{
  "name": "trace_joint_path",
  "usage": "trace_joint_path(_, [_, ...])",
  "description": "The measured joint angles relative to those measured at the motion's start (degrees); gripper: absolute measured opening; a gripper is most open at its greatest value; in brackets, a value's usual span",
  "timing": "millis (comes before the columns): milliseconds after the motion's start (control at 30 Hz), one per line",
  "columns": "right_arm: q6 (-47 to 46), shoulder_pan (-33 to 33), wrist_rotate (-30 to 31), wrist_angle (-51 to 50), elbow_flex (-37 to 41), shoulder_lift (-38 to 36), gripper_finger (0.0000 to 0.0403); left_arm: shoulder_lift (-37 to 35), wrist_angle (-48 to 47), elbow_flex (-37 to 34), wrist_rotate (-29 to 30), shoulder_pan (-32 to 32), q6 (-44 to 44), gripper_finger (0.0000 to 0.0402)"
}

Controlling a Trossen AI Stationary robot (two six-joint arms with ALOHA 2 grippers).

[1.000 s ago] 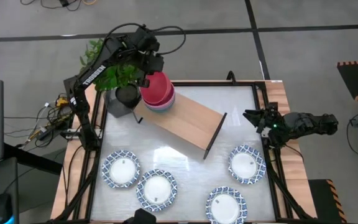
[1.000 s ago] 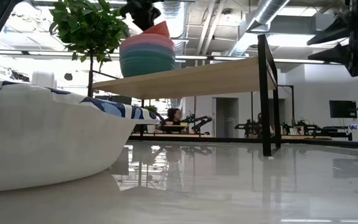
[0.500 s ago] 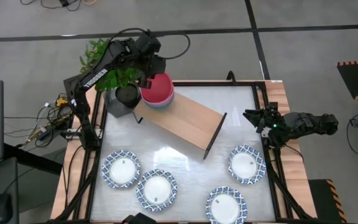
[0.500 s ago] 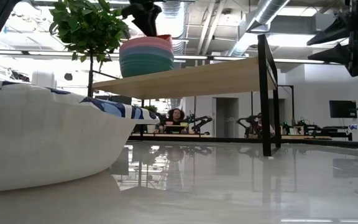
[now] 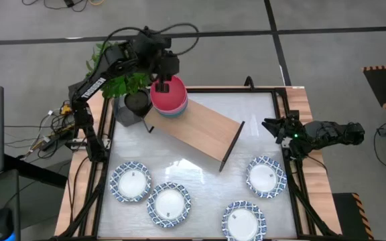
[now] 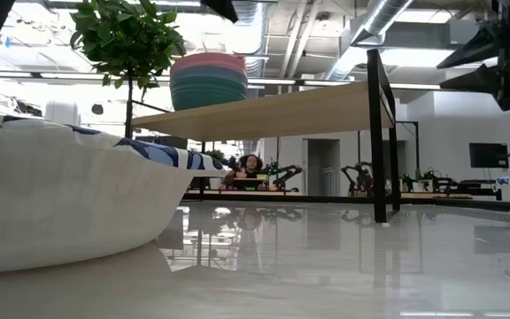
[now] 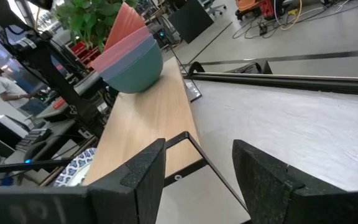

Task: Place and stack bowls onto a shelf
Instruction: Stack the orange bowl on top of the pink bowl on the shelf

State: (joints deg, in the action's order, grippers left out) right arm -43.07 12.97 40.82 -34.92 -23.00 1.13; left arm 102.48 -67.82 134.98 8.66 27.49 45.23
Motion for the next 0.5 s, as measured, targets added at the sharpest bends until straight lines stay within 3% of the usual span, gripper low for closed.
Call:
trace_joint_path(200, [-0.85,0.00,0.00,-1.48,0.00,-0.01,0.0212,0.44,5.97,-0.11,-1.51,2.18,-15.38,0.0021])
trace_joint_path(333, [-0.87,0.00,-0.01,-1.52,0.00,0.00,0.0212,0.72,9.32,-0.15,4.30,1.04,-25.71,0.0003])
trace_joint_path(500, [-0.59,0.00,-0.01,-1.60,0.00,-0.01,0.0212,0.66,9.26,-2.13,16.58,-3.54,-34.50,0.0000])
